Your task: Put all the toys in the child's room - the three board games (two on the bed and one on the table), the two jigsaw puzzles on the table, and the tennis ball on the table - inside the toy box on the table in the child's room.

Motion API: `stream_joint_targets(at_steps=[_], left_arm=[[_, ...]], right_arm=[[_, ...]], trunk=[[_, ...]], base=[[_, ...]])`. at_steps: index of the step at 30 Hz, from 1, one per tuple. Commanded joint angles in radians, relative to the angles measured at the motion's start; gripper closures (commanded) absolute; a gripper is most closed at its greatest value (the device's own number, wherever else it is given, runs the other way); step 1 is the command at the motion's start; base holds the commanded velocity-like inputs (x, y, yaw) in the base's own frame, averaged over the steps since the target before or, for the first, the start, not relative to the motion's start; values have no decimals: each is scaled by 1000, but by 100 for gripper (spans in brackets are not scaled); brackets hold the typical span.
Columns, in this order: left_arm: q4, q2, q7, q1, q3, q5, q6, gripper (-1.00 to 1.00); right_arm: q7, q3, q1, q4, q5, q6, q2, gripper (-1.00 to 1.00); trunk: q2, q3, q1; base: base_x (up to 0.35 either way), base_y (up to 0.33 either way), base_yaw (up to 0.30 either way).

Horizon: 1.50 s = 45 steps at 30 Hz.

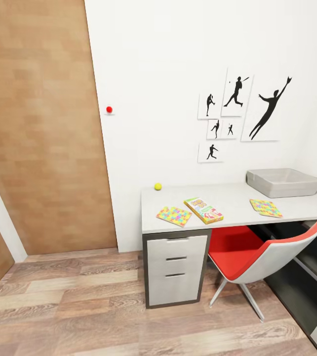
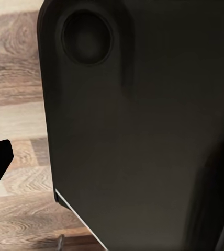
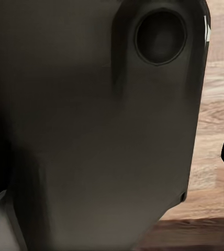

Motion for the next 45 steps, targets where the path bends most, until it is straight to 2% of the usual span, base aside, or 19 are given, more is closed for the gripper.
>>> stream_joint_targets(at_steps=[1, 9, 16, 25, 28, 38, 41, 45], left_arm=[[0, 0, 0, 0, 0, 1, 0, -100], [-1, 3, 0, 0, 0, 0, -5, -100], [-23, 4, 1, 0, -2, -2, -25, -100], [-70, 5, 2, -2, -3, -5, -26, -100], [-111, 5, 7, -3, -3, -5, -22, -100], [-171, 6, 10, -7, -6, -6, -18, -100], [-197, 13, 8, -9, -8, -7, -16, -100], [-222, 35, 4, -21, -5, -6, 6, -100]], right_arm=[[1, 0, 0, 0, 0, 1, -2, -100], [-1, -1, 0, 0, 1, 0, -23, -100], [-1, -2, 0, 0, 0, -4, -28, -100], [-1, -2, 0, 0, 1, -47, -17, -100], [-1, -4, 0, 0, -1, -73, -15, -100], [4, -5, 0, 0, -1, -87, -13, -100], [4, -4, 0, 0, -1, -89, -11, -100], [2, -6, 0, 0, -3, -89, 0, -100]], trunk=[[7, 3, -4], [63, 28, -35], [112, 50, -61], [175, 78, -96], [196, 87, -107], [266, 119, -146], [287, 128, -157], [315, 141, -173]], base=[[0, 0, 0], [0, 0, 0], [0, 0, 0], [0, 0, 0], [0, 0, 0], [0, 0, 0], [0, 0, 0], [0, 0, 0]])
